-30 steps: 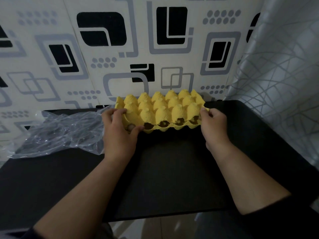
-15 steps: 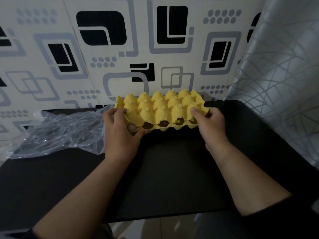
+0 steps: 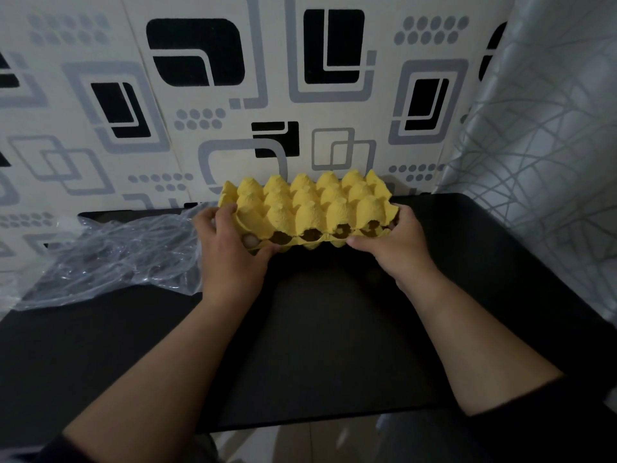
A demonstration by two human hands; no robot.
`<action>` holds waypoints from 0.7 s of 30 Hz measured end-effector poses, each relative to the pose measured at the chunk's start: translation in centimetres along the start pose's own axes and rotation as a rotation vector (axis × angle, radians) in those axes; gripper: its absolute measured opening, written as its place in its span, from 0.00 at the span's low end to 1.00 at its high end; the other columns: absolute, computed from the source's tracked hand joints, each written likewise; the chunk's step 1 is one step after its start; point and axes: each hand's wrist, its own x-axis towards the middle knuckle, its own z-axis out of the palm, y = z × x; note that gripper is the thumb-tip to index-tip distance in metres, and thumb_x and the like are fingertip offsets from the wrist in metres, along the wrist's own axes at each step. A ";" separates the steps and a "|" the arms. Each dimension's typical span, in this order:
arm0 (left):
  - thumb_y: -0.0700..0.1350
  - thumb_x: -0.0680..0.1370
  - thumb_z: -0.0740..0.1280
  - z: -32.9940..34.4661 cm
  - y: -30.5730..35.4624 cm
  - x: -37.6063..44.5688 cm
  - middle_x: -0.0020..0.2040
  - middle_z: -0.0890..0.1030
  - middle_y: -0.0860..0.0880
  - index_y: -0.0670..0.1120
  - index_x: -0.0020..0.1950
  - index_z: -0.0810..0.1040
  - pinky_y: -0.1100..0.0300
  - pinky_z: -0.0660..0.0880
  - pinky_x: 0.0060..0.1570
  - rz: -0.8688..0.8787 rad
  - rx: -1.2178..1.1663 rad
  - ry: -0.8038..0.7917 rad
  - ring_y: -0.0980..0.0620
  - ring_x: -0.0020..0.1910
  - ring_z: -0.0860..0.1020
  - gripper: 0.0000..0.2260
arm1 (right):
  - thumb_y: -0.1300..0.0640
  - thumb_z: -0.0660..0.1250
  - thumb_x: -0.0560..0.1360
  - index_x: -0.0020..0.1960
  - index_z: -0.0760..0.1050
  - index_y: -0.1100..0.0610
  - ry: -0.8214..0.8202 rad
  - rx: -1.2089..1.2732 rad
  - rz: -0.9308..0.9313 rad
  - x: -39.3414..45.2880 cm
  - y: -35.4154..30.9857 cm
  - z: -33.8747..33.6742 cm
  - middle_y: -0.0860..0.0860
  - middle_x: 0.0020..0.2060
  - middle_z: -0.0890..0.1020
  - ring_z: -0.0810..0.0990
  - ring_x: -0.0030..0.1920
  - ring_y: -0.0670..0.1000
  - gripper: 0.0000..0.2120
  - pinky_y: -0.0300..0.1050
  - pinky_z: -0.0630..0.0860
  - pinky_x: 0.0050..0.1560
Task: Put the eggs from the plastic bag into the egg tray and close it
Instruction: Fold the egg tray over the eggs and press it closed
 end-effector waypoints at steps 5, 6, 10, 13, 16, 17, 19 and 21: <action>0.51 0.66 0.81 0.2 0.0 1.3 0.71 0.61 0.50 0.50 0.74 0.62 0.55 0.69 0.62 0.017 0.041 -0.018 0.45 0.66 0.71 0.43 | 0.54 0.87 0.60 0.70 0.70 0.47 0.011 -0.065 -0.033 0.9 0.0 0.1 0.41 0.57 0.76 0.75 0.59 0.47 0.44 0.48 0.74 0.55; 0.51 0.66 0.81 0.3 0.0 1.7 0.71 0.62 0.49 0.50 0.74 0.62 0.55 0.68 0.61 0.011 0.049 -0.019 0.45 0.66 0.70 0.43 | 0.53 0.87 0.60 0.70 0.70 0.48 0.018 -0.079 -0.036 1.0 0.1 0.1 0.42 0.59 0.76 0.75 0.60 0.47 0.44 0.49 0.75 0.57; 0.51 0.66 0.81 1.0 -0.1 1.9 0.70 0.62 0.49 0.50 0.74 0.63 0.55 0.69 0.61 0.014 0.047 -0.009 0.46 0.66 0.70 0.41 | 0.50 0.86 0.61 0.69 0.73 0.50 0.092 -0.193 -0.037 1.6 0.0 -0.2 0.50 0.66 0.78 0.76 0.66 0.53 0.40 0.58 0.78 0.64; 0.50 0.67 0.81 1.2 -0.4 1.8 0.70 0.62 0.48 0.50 0.73 0.63 0.58 0.67 0.60 0.034 0.038 0.011 0.50 0.64 0.69 0.41 | 0.47 0.86 0.60 0.65 0.75 0.51 0.158 -0.280 -0.049 1.6 0.2 -0.4 0.52 0.64 0.77 0.77 0.63 0.53 0.37 0.52 0.78 0.56; 0.50 0.67 0.81 1.1 -0.5 1.9 0.70 0.63 0.47 0.50 0.73 0.64 0.58 0.67 0.59 0.038 0.038 0.018 0.54 0.62 0.66 0.40 | 0.48 0.86 0.61 0.56 0.77 0.49 0.143 -0.270 -0.049 1.4 0.2 -0.3 0.48 0.53 0.80 0.79 0.51 0.48 0.29 0.43 0.75 0.46; 0.49 0.67 0.81 1.1 -0.5 1.9 0.70 0.63 0.47 0.50 0.72 0.64 0.57 0.67 0.59 0.041 0.037 0.018 0.52 0.62 0.67 0.40 | 0.48 0.86 0.62 0.50 0.75 0.47 0.131 -0.265 -0.051 1.3 0.2 -0.2 0.45 0.47 0.80 0.79 0.46 0.44 0.25 0.40 0.73 0.41; 0.49 0.67 0.81 1.1 -0.7 2.0 0.70 0.64 0.45 0.49 0.72 0.64 0.56 0.68 0.58 0.047 0.042 0.021 0.48 0.63 0.70 0.39 | 0.50 0.86 0.63 0.42 0.71 0.42 0.116 -0.233 -0.062 1.3 0.0 -0.2 0.39 0.40 0.77 0.75 0.39 0.37 0.23 0.35 0.69 0.36; 0.48 0.67 0.81 1.0 -0.8 2.1 0.70 0.64 0.44 0.50 0.72 0.64 0.55 0.69 0.58 0.047 0.044 0.021 0.49 0.62 0.70 0.39 | 0.53 0.85 0.64 0.43 0.73 0.43 0.109 -0.187 -0.061 1.4 0.1 -0.2 0.38 0.39 0.78 0.76 0.39 0.36 0.21 0.34 0.69 0.36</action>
